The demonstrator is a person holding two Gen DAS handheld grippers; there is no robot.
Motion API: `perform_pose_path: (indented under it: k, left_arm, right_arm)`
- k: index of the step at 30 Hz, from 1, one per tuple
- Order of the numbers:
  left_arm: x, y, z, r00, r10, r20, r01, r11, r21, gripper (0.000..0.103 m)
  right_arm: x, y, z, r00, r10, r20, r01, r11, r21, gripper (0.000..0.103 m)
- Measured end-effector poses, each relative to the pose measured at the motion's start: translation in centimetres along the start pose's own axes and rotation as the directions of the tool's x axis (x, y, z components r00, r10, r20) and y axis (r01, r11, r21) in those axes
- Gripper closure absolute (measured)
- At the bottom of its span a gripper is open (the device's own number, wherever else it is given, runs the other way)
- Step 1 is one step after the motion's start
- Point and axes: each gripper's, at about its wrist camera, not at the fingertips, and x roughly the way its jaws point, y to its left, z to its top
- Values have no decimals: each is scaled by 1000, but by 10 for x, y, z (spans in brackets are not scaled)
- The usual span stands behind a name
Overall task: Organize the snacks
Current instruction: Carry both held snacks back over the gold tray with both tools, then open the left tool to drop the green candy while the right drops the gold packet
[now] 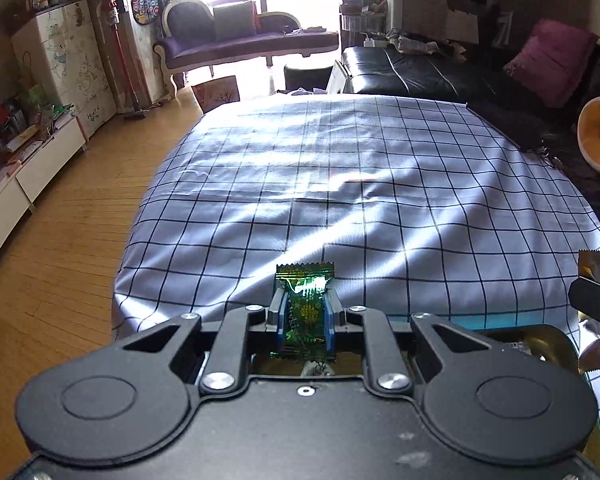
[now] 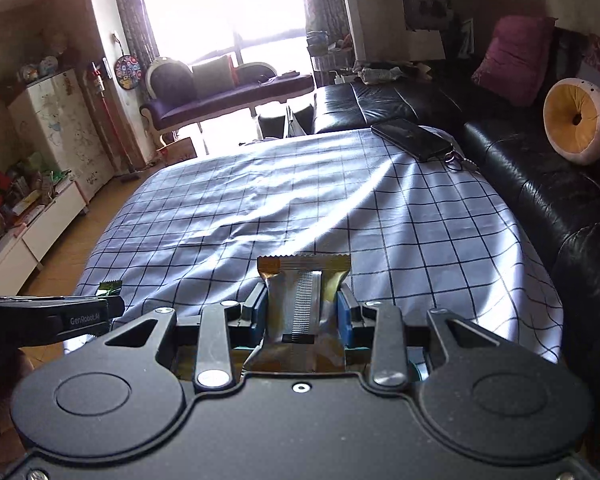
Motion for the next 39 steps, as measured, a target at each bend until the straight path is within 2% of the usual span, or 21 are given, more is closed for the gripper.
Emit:
perform_pose_path:
  k: [7, 14, 19, 27, 39]
  left_arm:
    - [-39, -9, -33, 999, -24, 27, 24, 1000, -3, 85]
    - [-65, -25, -63, 998, -59, 35, 58, 998, 26, 85]
    - [-69, -34, -83, 994, -109, -5, 109, 994, 24, 85]
    - [-67, -42, -104, 989, -140, -45, 141, 990, 8, 85]
    - [-61, -55, -120, 994, -98, -51, 101, 994, 52, 83]
  right_arm:
    - [-32, -6, -22, 1000, -6, 29, 6, 1000, 3, 59]
    - [-52, -11, -45, 1000, -10, 14, 10, 1000, -7, 59]
    - [-67, -11, -59, 1000, 1, 11, 0, 1000, -30, 59]
    - [-77, -19, -62, 1000, -13, 17, 13, 1000, -1, 59]
    - [-75, -22, -70, 1000, -19, -19, 19, 1000, 8, 59]
